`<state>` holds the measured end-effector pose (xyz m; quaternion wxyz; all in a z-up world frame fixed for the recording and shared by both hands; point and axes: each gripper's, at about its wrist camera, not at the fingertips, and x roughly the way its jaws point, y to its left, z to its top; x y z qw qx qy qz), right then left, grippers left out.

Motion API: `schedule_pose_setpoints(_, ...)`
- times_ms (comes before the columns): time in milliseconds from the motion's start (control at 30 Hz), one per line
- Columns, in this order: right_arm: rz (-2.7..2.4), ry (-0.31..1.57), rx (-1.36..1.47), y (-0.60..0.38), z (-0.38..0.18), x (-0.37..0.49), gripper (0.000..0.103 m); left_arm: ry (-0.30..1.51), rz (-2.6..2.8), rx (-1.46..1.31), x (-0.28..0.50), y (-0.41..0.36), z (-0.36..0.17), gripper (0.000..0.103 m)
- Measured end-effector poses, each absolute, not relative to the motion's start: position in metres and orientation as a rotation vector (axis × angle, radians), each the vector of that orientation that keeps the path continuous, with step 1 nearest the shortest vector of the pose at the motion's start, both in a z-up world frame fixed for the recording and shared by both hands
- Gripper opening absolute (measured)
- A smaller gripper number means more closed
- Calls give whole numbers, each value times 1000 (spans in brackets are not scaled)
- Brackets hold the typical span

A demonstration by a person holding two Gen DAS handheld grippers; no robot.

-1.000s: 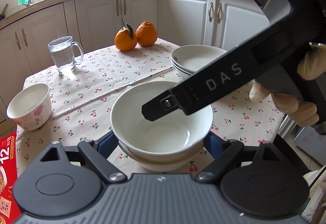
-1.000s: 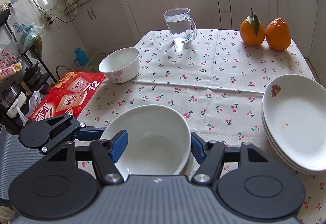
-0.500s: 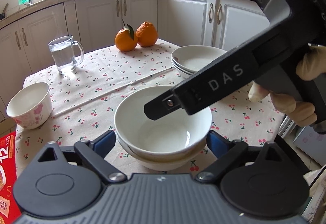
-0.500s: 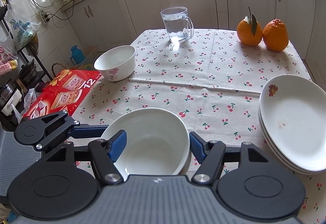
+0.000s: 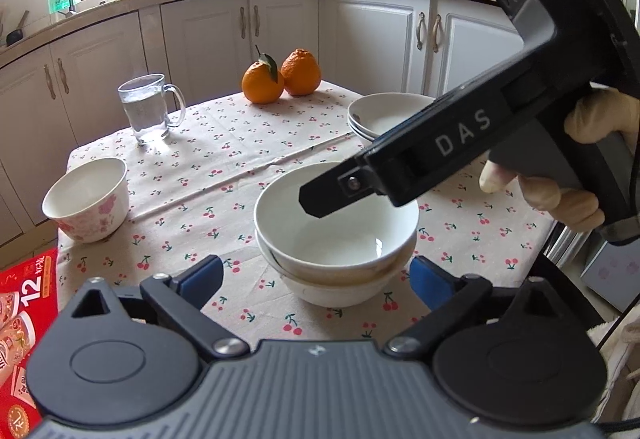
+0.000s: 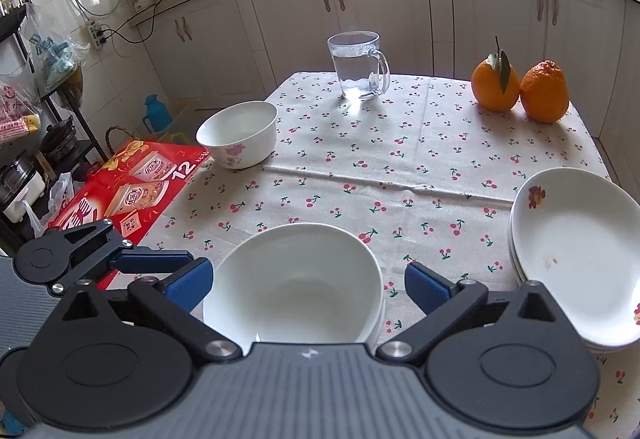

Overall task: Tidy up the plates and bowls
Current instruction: 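Open the right tool and move it to the third white bowl, then close the right tool on the third bowl's rim and lift it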

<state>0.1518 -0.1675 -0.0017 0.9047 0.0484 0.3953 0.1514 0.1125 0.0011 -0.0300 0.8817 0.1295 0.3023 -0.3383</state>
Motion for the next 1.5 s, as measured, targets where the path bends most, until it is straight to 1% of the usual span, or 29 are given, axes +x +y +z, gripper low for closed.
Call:
schedule_pose_setpoints(200, 314, 810, 71, -158, 0, 152, 103, 656, -606, 240, 115, 28, -31, 99)
schedule_pose_setpoints(400, 334, 785, -2, -144, 7, 156, 103, 659, -448, 189, 126, 73, -31, 99)
schedule_pose_setpoints(667, 342, 760, -131, -115, 17, 184, 103, 605, -324, 164, 160, 113, -26, 99)
schedule_pose_setpoints(1000, 442, 776, -191, -80, 27, 239, 103, 609, -331, 164, 217, 110, -47, 99)
schedule_pose_setpoints(1167, 500, 799, -195, -61, 30, 279, 103, 595, -346, 173, 246, 102, -55, 99)
schedule_pose_setpoints(1500, 565, 840, -215, -30, 4, 344, 102, 547, -361, 175, 277, 94, -66, 99)
